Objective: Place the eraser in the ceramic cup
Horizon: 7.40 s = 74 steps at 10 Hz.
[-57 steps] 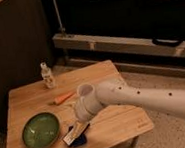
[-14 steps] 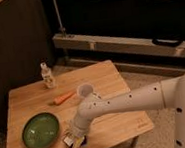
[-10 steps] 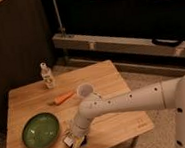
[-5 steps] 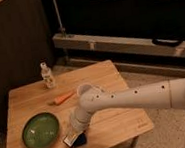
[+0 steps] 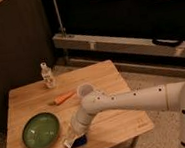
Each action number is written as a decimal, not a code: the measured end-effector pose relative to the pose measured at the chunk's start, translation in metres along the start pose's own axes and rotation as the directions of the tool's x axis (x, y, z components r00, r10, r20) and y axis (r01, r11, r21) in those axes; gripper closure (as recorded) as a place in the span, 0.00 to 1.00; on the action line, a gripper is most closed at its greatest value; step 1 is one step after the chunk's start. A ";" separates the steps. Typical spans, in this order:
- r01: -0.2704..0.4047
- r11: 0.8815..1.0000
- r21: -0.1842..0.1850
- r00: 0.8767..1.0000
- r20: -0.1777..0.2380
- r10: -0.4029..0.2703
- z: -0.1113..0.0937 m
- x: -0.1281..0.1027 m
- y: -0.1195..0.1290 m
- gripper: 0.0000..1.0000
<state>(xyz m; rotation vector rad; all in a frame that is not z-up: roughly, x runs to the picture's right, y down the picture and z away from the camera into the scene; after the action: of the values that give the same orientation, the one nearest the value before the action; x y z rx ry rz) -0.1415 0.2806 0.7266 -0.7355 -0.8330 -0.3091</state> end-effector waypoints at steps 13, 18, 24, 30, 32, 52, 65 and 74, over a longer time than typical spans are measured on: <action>-0.013 1.000 0.017 1.000 0.016 0.013 0.004 0.003 -0.002 0.30; -0.026 1.000 0.002 1.000 0.018 0.026 0.016 0.001 -0.006 0.76; -0.029 0.997 0.067 0.999 0.022 0.027 -0.030 -0.002 -0.016 0.81; -0.079 0.935 0.347 0.990 0.141 0.031 -0.197 -0.011 -0.071 0.81; -0.120 0.884 0.452 0.976 0.216 0.022 -0.242 0.003 -0.097 0.81; -0.312 0.768 0.559 0.829 0.555 -0.067 -0.211 0.015 -0.147 0.81; -0.283 0.783 0.554 0.831 0.549 -0.087 -0.192 0.034 -0.154 0.79; -0.238 0.790 0.565 0.836 0.534 -0.130 -0.189 0.031 -0.149 0.20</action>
<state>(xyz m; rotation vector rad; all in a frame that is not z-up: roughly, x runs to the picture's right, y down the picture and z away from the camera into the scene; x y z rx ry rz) -0.0926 0.0428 0.7354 -0.2101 -1.3730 0.2605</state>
